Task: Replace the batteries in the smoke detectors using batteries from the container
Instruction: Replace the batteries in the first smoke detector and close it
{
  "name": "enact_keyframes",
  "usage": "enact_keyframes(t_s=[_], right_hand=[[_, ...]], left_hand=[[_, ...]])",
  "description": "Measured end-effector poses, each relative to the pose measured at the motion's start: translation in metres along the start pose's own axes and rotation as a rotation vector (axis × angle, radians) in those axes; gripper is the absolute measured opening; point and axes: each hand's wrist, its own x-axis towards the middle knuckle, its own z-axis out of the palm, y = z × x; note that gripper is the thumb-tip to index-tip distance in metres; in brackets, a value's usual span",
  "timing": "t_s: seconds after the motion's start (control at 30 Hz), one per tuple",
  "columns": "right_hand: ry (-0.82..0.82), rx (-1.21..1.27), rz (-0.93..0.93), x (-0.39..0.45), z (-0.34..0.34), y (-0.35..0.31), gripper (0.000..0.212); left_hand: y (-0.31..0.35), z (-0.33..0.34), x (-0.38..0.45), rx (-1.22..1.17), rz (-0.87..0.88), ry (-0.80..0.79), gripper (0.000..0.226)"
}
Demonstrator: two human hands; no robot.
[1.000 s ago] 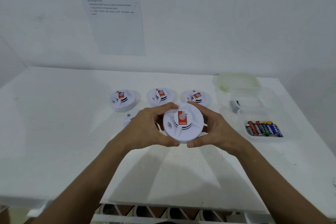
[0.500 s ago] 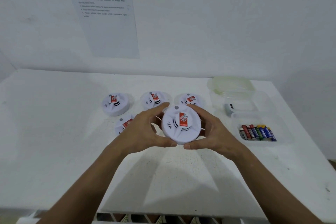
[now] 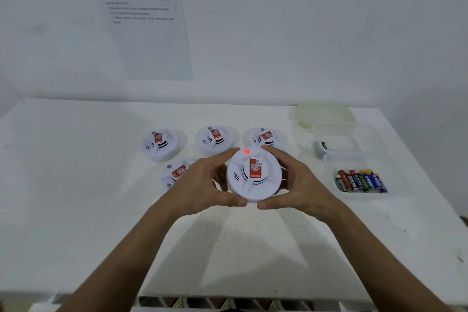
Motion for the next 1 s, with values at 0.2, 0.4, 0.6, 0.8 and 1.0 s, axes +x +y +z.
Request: enact_keyframes(t_s=[0.2, 0.4, 0.6, 0.8, 1.0], right_hand=[[-0.002, -0.005, 0.003, -0.0019, 0.0011, 0.0005, 0.098], [-0.001, -0.014, 0.002, -0.0029, 0.0002, -0.0001, 0.099], [0.003, -0.019, 0.0, -0.0048, 0.0018, -0.0011, 0.098], [0.008, -0.018, 0.002, -0.0061, 0.0034, -0.0007, 0.099], [-0.005, -0.01, -0.004, -0.0069, 0.0032, 0.0008, 0.099]], left_hand=[[0.0005, 0.0012, -0.0021, 0.005, -0.015, 0.004, 0.083], [0.0037, 0.0028, -0.0036, 0.01, -0.022, 0.007, 0.083], [0.0047, 0.0033, -0.0053, 0.009, -0.04, 0.004, 0.086], [0.0048, 0.0039, -0.0077, 0.012, -0.033, 0.003, 0.087], [0.0035, 0.0051, -0.0089, -0.008, -0.024, 0.011, 0.087]])
